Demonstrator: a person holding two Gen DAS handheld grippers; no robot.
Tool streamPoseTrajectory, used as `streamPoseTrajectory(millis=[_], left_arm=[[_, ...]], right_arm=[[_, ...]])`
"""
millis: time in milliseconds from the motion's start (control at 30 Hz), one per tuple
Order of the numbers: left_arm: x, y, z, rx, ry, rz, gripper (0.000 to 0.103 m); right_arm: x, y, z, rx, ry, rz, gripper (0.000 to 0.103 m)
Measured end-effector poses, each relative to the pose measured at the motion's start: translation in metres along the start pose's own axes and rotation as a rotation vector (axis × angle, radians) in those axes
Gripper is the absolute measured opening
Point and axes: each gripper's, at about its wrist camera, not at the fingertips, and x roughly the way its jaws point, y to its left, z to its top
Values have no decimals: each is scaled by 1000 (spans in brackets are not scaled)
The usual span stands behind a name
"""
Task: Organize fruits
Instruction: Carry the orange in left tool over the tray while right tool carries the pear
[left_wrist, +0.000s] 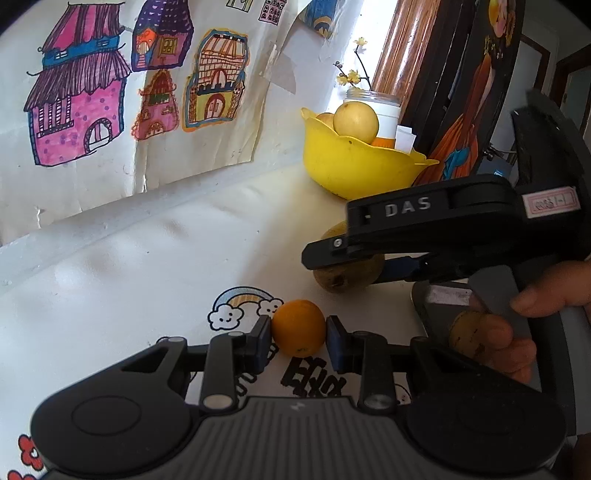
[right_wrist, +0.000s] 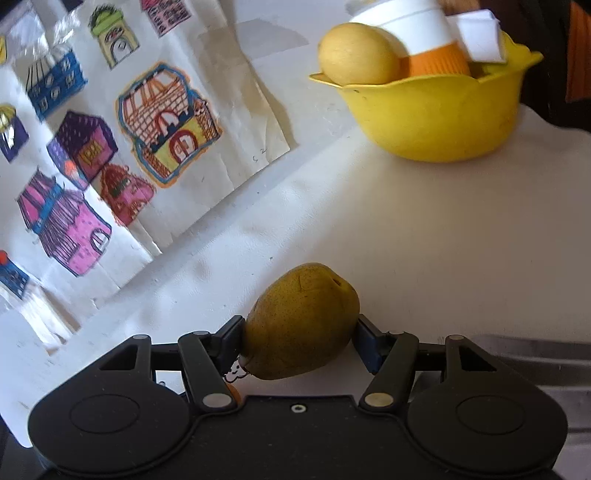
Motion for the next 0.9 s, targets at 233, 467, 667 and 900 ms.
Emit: streamPoseTrajectory(millis=[233,467,667,900], left_arm=[[-8,-2,-1,6,-4,17,35],[-21,-12,2,20,-22,21,35],[-30,-28,4,39,-37,14,35],[-37,-49,6,35,-39,-16,35]], right_arm=[[-11,-10,-6,53,-45,40,64],[-37,-12,-12,46,-95,62,64],[-73,-20,-21,39,-133,42,65],[-128,-38,-40,9,-187,-4,65]])
